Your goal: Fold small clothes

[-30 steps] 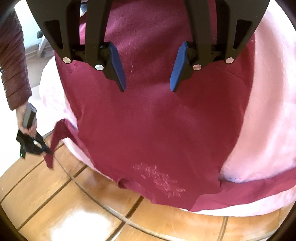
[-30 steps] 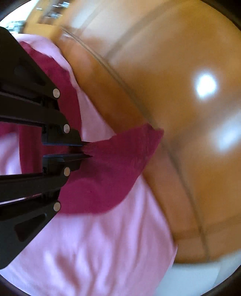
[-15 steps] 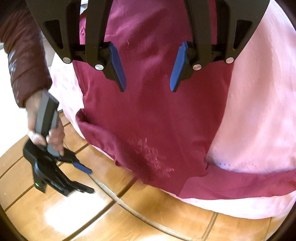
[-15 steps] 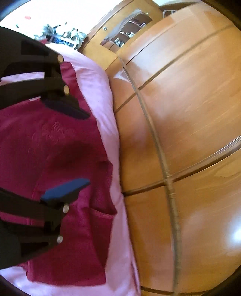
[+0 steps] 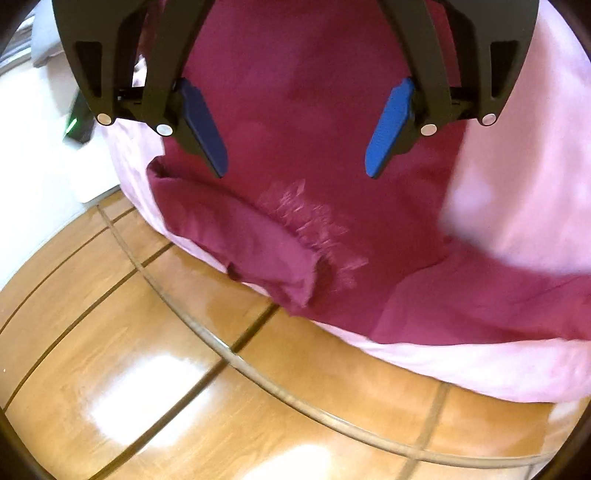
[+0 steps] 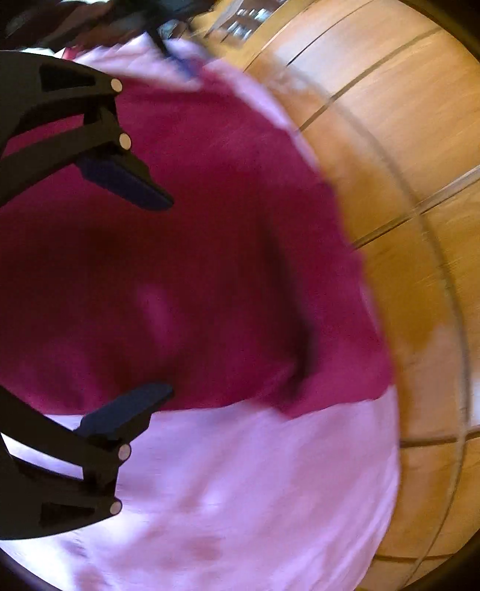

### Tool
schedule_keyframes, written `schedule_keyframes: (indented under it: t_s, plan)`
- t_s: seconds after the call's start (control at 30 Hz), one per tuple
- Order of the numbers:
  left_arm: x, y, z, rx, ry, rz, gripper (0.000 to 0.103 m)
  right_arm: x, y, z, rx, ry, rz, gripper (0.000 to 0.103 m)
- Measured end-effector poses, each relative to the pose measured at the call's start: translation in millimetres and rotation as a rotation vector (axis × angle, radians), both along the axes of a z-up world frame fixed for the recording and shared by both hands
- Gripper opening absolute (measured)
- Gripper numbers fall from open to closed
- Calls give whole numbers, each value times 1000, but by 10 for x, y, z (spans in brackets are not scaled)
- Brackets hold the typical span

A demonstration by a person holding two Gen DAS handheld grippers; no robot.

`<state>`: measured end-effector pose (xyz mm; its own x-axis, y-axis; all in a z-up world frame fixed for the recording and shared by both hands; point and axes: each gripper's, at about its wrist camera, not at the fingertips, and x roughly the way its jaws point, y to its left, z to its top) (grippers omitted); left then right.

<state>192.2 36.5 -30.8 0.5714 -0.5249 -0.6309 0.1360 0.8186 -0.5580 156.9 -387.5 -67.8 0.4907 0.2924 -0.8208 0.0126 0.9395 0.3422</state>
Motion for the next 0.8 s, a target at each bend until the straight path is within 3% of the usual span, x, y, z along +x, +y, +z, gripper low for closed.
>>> schedule_keyframes:
  t_s: [0.1, 0.23, 0.3, 0.63, 0.7, 0.73, 0.77, 0.8]
  plan:
    - [208, -134, 24, 14, -28, -19, 75, -173, 162, -131, -71, -107, 22, 101]
    - [503, -307, 8, 70, -33, -62, 78, -130, 323, -161, -174, -90, 32, 101]
    - [621, -366, 13, 104, -25, -66, 85, -101, 358, -174, -180, -90, 32, 101]
    - [1308, -532, -195, 160, 110, -52, 83, -136, 304, -210, -183, -105, 32, 101]
    - [1375, -612, -255, 151, 126, -88, 57, -137, 311, -221, -181, -109, 31, 101]
    - [1404, -654, -274, 151, 128, -104, 52, -139, 308, -224, -179, -111, 31, 101]
    - [1423, -718, -274, 152, 114, -131, 36, -134, 308, -225, -178, -112, 30, 101]
    - [1430, -764, -262, 158, 100, -154, 10, -132, 307, -228, -176, -113, 30, 101]
